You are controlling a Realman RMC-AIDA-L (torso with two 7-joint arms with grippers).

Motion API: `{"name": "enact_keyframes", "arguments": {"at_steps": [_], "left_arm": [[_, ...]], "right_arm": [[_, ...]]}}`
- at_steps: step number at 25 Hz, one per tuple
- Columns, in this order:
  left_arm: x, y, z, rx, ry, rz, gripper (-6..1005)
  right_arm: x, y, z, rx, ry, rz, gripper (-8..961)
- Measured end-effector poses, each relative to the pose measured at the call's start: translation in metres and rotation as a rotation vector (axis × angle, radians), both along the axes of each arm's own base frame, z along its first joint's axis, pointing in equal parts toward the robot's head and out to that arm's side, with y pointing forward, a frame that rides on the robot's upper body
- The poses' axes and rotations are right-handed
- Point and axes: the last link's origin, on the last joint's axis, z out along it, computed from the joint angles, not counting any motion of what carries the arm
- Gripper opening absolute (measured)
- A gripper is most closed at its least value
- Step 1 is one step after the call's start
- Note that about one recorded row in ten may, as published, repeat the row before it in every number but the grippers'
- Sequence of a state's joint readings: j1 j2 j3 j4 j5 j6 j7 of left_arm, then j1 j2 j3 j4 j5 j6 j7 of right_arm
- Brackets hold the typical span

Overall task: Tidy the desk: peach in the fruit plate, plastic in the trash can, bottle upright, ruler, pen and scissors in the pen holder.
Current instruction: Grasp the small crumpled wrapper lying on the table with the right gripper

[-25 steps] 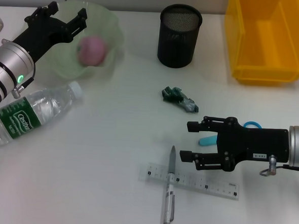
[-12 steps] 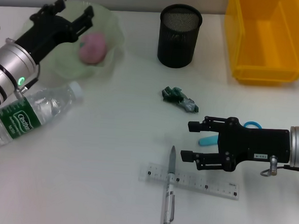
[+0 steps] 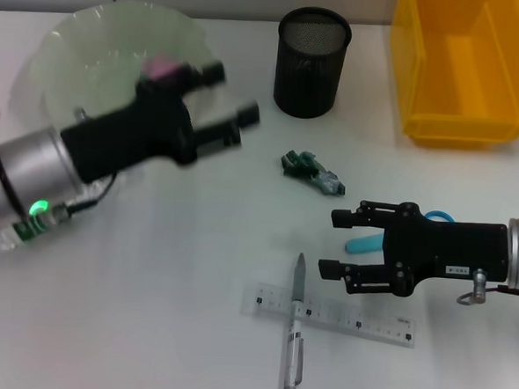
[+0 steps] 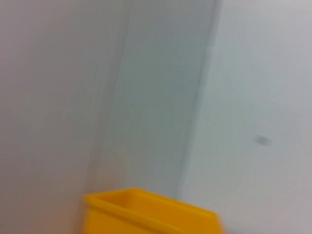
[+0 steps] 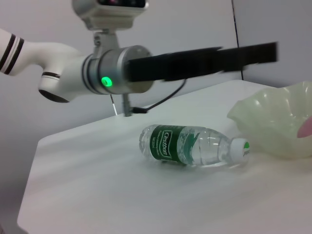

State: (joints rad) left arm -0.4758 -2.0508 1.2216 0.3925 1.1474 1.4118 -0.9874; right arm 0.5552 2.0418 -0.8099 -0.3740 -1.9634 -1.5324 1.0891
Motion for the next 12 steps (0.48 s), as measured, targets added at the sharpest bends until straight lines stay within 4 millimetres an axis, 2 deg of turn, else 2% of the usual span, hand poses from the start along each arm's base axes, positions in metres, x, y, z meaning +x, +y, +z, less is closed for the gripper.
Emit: {"name": "enact_keyframes", "arguments": {"at_steps": [7, 12], "left_arm": [[-0.015, -0.037, -0.003, -0.183, 0.069, -0.105, 801], [-0.033, -0.05, -0.003, -0.235, 0.137, -0.087, 801]], "right_arm": [[0.002, 0.0, 0.002, 0.009, -0.004, -0.004, 776], [0.003, 0.0, 0.004, 0.016, -0.005, -0.003, 777]]}}
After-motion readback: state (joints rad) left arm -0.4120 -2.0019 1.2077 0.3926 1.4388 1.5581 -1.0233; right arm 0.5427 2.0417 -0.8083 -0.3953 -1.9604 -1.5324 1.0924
